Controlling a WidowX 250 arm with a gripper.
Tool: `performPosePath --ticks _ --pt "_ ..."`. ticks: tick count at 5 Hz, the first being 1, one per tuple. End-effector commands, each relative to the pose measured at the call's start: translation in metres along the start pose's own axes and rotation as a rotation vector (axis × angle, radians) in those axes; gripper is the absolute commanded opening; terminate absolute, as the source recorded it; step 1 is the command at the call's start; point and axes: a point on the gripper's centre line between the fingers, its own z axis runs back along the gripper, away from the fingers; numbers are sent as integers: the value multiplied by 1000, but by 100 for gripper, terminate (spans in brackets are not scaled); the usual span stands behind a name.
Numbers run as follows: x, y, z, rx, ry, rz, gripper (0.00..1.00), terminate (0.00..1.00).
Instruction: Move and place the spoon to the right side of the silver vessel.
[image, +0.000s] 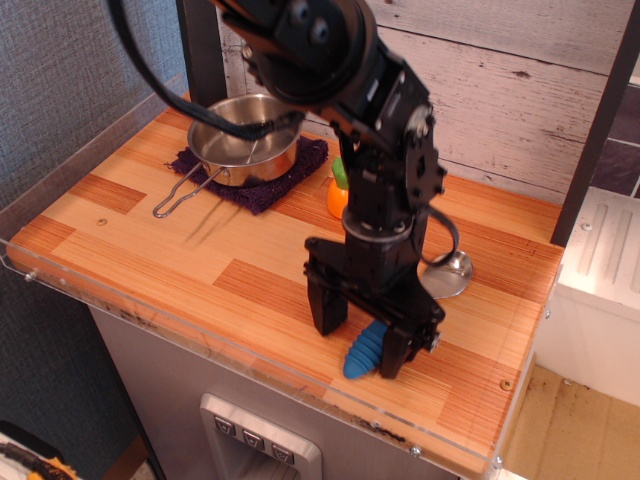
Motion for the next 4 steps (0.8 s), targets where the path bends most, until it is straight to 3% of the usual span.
performPosePath --ticks 1,2,3,4 --pt "3 -2 2 17 -33 -35 0 0" --pt "3 -5 19 11 -65 -48 0 0" --pt "3 3 56 -4 -141 -52 0 0" --pt "-5 42 99 47 -202 39 0 0"
